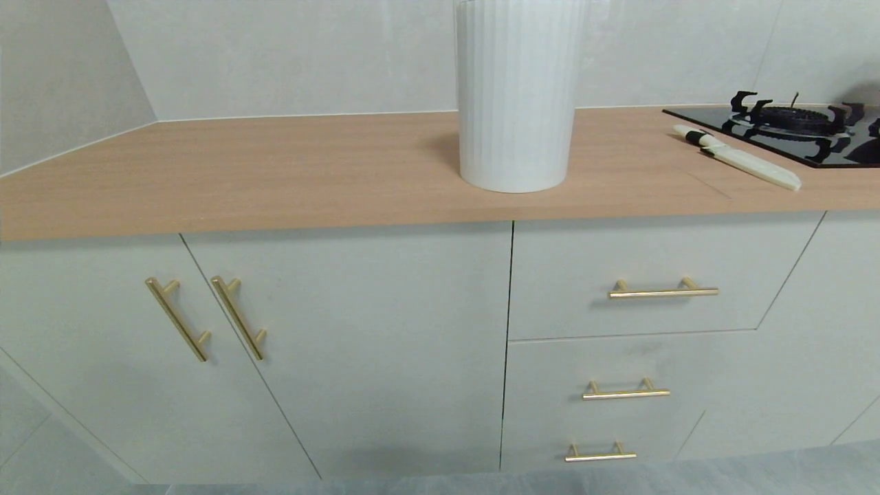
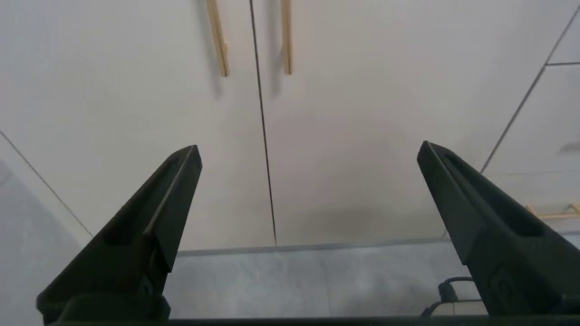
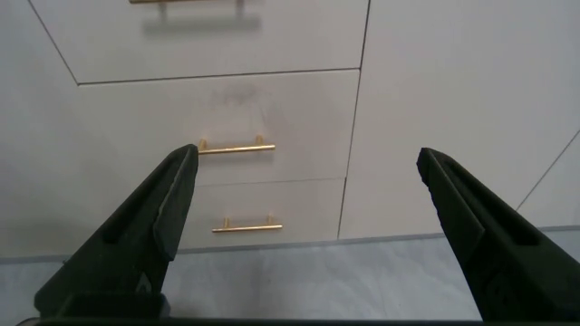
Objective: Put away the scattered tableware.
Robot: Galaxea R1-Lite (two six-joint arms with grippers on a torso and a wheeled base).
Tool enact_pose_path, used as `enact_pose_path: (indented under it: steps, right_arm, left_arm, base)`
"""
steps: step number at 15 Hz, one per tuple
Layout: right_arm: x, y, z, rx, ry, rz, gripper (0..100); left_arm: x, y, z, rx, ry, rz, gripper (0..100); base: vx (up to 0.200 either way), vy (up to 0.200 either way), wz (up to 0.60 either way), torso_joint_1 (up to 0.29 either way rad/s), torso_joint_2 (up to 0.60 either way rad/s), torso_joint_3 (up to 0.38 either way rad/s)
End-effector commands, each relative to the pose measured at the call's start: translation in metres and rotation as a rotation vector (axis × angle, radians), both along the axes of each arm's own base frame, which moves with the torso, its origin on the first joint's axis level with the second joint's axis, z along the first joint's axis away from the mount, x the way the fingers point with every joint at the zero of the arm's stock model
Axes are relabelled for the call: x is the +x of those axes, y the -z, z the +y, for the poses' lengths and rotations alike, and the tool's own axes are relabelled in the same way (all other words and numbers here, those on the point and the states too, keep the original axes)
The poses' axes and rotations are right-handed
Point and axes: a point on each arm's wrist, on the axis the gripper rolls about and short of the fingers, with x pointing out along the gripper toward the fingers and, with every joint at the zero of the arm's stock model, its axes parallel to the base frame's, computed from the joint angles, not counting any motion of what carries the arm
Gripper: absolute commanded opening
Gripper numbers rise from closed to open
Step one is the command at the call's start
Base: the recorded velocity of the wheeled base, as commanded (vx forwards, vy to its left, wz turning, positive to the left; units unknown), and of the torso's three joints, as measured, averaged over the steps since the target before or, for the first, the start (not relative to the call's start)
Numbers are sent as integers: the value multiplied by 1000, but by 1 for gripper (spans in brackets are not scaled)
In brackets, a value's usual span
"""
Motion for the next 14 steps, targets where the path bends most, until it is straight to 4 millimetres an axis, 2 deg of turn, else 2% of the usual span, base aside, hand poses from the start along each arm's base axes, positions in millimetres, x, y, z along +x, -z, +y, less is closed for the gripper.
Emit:
enact_pose_path:
  steps: [1,3,14]
  right_arm:
    - [0,0,0,0,1,1,100]
    - [0,0,0,0,-1,1,100]
    - [0,0,0,0,1,1,100]
  left_arm:
    - [0,0,0,0,-1,0,100]
    - [0,0,0,0,-1,0,100]
    - [0,0,0,0,-1,0,100]
  base:
    - [0,-200,0,12,2,7]
    - [0,-200,0,2,0,5]
    - [0,0,0,0,0,0]
